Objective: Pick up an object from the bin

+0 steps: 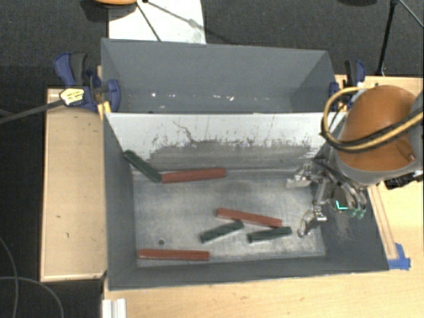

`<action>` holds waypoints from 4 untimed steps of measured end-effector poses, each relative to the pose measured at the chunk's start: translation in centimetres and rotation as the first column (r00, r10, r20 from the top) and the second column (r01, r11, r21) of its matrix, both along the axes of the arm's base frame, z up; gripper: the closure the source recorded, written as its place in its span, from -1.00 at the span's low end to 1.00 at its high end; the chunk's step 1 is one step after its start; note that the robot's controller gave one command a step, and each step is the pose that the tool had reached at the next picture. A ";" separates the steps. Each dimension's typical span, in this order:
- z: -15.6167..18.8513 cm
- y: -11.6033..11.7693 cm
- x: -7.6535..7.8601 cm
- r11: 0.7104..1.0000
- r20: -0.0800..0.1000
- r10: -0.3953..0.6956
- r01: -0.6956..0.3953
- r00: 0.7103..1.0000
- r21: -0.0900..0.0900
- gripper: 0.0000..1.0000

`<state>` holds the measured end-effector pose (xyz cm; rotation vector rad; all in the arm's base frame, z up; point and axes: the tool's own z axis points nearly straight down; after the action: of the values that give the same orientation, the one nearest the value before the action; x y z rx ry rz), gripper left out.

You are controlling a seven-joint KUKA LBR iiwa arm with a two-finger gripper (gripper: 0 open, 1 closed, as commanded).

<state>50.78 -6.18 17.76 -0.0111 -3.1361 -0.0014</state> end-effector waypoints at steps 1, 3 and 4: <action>0.4 0.0 0.2 1.000 0.008 0.002 -0.002 1.000 -0.001 -1.00; -10.3 3.8 1.7 0.999 0.011 -0.041 0.041 0.999 -0.001 1.00; 1.8 5.0 2.8 1.000 0.008 0.018 -0.018 1.000 -0.001 1.00</action>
Offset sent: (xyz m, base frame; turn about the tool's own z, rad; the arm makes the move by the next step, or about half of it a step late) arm 0.0144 0.0388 -0.1074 0.0431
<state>53.60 -1.18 19.59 0.0177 -3.1441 0.0002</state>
